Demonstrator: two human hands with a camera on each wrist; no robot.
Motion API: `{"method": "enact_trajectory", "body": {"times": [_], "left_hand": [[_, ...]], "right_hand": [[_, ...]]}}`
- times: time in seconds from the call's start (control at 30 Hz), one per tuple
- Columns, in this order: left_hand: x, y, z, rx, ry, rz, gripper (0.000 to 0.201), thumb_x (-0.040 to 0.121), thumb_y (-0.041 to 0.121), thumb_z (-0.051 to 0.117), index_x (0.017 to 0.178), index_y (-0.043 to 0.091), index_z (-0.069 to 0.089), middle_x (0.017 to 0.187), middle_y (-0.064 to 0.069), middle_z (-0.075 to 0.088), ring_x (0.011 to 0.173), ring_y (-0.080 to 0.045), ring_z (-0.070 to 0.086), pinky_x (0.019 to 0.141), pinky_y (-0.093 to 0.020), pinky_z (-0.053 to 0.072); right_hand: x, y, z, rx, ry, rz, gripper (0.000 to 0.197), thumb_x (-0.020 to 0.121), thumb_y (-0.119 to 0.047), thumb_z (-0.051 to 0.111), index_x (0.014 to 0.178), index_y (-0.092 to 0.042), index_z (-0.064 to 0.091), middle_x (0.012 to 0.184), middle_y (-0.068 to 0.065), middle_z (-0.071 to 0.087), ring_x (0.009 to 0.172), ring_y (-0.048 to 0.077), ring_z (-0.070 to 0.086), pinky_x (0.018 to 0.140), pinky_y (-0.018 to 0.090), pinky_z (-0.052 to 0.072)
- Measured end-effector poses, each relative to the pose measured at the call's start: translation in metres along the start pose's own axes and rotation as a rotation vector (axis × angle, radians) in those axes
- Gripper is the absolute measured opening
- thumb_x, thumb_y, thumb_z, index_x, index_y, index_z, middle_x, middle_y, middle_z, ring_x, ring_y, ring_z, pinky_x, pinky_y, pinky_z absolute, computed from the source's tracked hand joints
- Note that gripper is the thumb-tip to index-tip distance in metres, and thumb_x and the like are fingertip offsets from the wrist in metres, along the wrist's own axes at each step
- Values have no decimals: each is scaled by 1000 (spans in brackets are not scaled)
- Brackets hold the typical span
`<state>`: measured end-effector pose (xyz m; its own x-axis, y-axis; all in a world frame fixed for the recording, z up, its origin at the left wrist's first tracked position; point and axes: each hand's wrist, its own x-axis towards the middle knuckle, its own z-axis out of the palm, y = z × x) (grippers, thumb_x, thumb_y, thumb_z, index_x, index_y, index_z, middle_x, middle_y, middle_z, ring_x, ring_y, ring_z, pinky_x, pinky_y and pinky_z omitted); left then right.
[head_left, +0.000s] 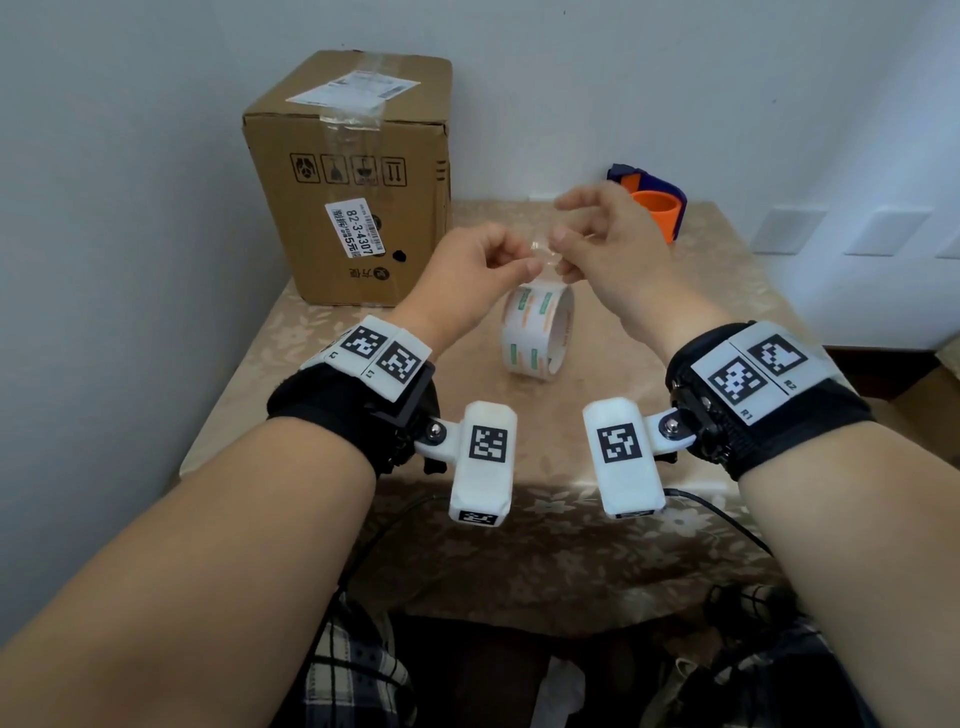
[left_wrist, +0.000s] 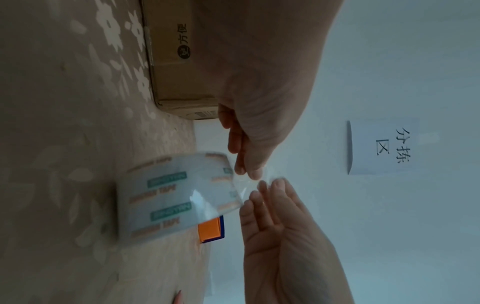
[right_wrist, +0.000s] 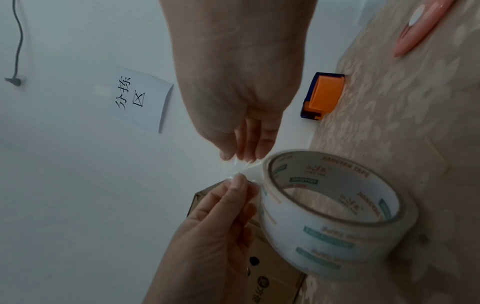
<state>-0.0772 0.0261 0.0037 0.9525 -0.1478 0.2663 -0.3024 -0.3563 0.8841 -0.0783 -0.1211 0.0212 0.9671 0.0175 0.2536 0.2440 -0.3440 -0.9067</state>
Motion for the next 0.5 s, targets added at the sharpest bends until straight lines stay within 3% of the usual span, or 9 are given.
{"method": "enact_trajectory", "body": {"times": [0.1, 0.2, 0.27, 0.37, 0.43, 0.5], "left_hand": [[2, -5, -1, -53, 10, -36, 13, 87, 10, 65, 78, 18, 60, 75, 2, 64, 70, -6, 58, 70, -13, 47], [2, -6, -2, -106, 9, -48, 18, 88, 8, 63, 75, 19, 58, 73, 0, 64, 71, -9, 59, 74, -19, 48], [1, -8, -2, -129, 4, -31, 17, 88, 7, 63, 76, 18, 59, 74, -1, 64, 70, -8, 61, 71, -16, 50], [1, -8, -3, -99, -2, -2, 9, 89, 8, 62, 82, 14, 63, 76, 2, 65, 71, -3, 61, 71, -11, 50], [1, -6, -5, -65, 9, 15, 5, 90, 9, 62, 88, 9, 66, 75, 6, 64, 67, 7, 59, 70, -6, 47], [1, -6, -5, -15, 27, 31, 5, 89, 13, 63, 88, 11, 68, 74, 9, 62, 65, 9, 55, 69, -7, 46]], "right_hand": [[1, 1, -3, 17, 71, -42, 15, 88, -11, 60, 98, -19, 52, 86, -5, 56, 74, 11, 57, 68, 24, 56], [-3, 1, -3, -105, -8, -56, 12, 86, -13, 63, 98, -12, 67, 90, -5, 66, 84, 11, 61, 83, 31, 57], [-6, 2, -2, -202, -67, -51, 24, 87, -14, 63, 111, -10, 68, 108, 3, 70, 95, 10, 61, 88, 23, 53], [-9, 0, -2, -229, -113, -54, 30, 89, -12, 61, 119, -10, 64, 117, 5, 68, 98, 6, 57, 78, 9, 46], [-11, -3, -1, -220, -149, -46, 27, 90, -11, 59, 116, -11, 66, 115, 5, 69, 98, 7, 58, 83, 14, 47], [-12, -3, 0, -208, -172, -32, 25, 90, -11, 59, 114, -12, 68, 110, 5, 70, 98, 10, 59, 93, 26, 49]]}}
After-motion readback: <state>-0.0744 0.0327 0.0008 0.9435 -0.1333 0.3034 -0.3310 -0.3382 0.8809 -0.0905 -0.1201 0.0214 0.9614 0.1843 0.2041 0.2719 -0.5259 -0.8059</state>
